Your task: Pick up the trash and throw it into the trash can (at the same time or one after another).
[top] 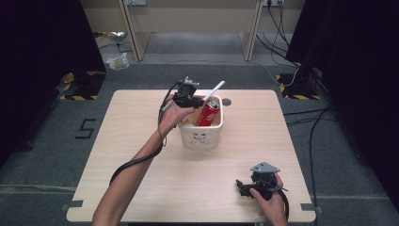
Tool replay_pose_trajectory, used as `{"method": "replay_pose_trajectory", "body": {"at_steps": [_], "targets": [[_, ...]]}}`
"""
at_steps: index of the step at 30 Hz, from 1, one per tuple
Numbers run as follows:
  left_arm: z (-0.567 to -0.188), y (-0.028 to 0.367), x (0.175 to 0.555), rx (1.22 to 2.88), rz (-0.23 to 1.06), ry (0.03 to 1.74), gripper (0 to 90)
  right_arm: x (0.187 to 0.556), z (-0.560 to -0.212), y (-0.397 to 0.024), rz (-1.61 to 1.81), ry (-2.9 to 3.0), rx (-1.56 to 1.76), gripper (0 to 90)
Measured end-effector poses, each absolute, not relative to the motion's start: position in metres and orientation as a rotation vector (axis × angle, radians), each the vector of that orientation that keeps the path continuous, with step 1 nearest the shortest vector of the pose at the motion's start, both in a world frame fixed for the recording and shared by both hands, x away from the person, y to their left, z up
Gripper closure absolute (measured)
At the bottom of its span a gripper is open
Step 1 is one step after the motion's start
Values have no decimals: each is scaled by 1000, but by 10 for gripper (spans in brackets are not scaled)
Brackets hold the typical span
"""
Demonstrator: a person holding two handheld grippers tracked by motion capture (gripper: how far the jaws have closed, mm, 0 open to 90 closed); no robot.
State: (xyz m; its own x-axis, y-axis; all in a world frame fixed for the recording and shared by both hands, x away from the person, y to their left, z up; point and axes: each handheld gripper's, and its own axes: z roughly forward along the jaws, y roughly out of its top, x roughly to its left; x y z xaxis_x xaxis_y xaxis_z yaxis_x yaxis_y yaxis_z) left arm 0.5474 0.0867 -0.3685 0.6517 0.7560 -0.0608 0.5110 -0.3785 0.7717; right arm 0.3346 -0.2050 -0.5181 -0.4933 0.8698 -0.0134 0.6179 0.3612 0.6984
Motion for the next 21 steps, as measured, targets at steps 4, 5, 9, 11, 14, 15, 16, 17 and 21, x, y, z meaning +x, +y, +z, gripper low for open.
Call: {"method": "replay_pose_trajectory", "body": {"at_steps": [4,5,9,11,14,15,16,17,21], "targets": [[-372,86,548,2077,383,990,781,334,-518,-205,904,2249,1302,3],[-373,86,548,2079,380,989,779,334,-518,-205,904,2249,1301,3],[-373,87,548,2090,374,991,741,334,-518,-205,903,2249,1301,3],[-372,87,547,2093,376,987,719,334,-518,-205,903,2249,1301,3],[-370,87,546,2093,385,985,694,334,-518,-205,903,2250,1300,3],[-370,88,545,2090,385,988,686,334,-518,-205,903,2250,1300,3],[-370,89,545,2089,383,988,673,334,-518,-205,903,2250,1301,3],[-370,90,545,2088,382,990,659,334,-518,-205,903,2250,1300,3],[-369,94,544,2076,379,995,611,334,-518,-205,902,2250,1299,3]]}}
